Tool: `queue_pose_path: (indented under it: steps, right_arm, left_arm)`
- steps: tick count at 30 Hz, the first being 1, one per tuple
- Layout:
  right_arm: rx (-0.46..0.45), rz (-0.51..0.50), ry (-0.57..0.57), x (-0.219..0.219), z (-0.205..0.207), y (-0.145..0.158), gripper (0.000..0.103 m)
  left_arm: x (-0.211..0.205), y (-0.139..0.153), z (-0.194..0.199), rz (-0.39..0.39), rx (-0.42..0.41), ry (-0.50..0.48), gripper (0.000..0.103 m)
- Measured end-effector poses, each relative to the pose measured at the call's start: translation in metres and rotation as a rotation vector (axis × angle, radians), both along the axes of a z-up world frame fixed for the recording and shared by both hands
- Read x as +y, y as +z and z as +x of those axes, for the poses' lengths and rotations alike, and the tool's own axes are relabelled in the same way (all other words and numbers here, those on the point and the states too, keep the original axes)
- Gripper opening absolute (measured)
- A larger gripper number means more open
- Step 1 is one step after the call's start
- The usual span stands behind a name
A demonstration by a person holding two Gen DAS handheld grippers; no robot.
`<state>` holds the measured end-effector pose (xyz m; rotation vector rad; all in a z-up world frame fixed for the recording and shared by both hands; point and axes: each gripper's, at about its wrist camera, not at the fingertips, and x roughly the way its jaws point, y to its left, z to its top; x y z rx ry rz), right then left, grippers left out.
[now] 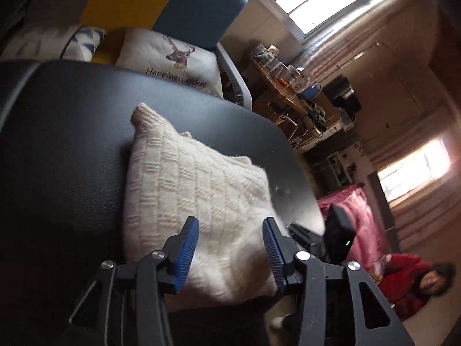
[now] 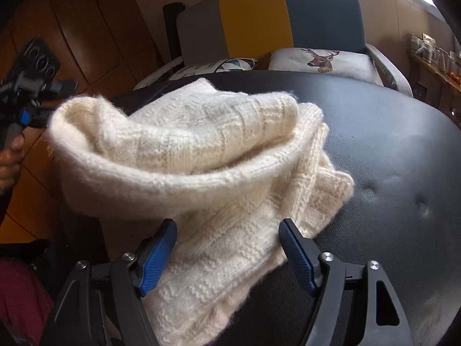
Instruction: Fold clothes
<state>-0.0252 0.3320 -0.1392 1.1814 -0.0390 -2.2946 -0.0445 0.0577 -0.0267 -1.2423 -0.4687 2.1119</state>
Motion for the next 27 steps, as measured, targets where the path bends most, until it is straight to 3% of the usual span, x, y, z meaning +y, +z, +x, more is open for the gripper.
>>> queue_pose_path:
  steps: [2,4,7,10,13,14,15,16,20,24,27]
  right_arm:
    - [-0.025,-0.015,-0.022,0.006,0.008,-0.001,0.075]
    - [-0.059,-0.041,-0.037,0.009,0.017,-0.007,0.075]
    - [-0.104,-0.035,-0.062,0.007,0.024,-0.020,0.076]
    - [-0.096,-0.080,-0.099,0.007,0.031,-0.020,0.075]
    - [-0.089,-0.087,-0.111,0.003,0.033,-0.021,0.076]
    - [-0.080,-0.077,-0.109,0.000,0.033,-0.021,0.076]
    - [-0.079,-0.085,-0.110,0.000,0.033,-0.021,0.079]
    - [-0.078,-0.094,-0.111,0.000,0.033,-0.022,0.082]
    - [-0.127,-0.189,-0.098,0.016,0.036,-0.018,0.082]
    - [-0.270,-0.575,-0.209,0.072,0.031,-0.011,0.082]
    - [-0.256,-0.809,-0.245,0.093,0.022,-0.003,0.082]
  left_arm:
    - [0.004,-0.003,0.026,-0.085,0.113,-0.061,0.058]
    - [0.017,-0.004,0.049,-0.150,0.221,-0.136,0.070]
    - [0.045,-0.007,0.065,-0.270,0.372,-0.200,0.075]
    - [0.068,-0.014,0.064,-0.354,0.440,-0.257,0.078]
    - [0.083,-0.026,0.056,-0.332,0.402,-0.279,0.078]
    - [0.089,-0.029,0.053,-0.325,0.389,-0.287,0.073]
    - [0.094,-0.033,0.050,-0.318,0.376,-0.294,0.031]
    - [0.099,-0.037,0.047,-0.311,0.364,-0.302,0.013]
    - [0.109,-0.044,0.047,-0.301,0.358,-0.318,0.013]
    - [0.107,-0.037,0.056,-0.316,0.428,-0.310,0.013]
    - [0.108,-0.034,0.064,-0.338,0.491,-0.303,0.013]
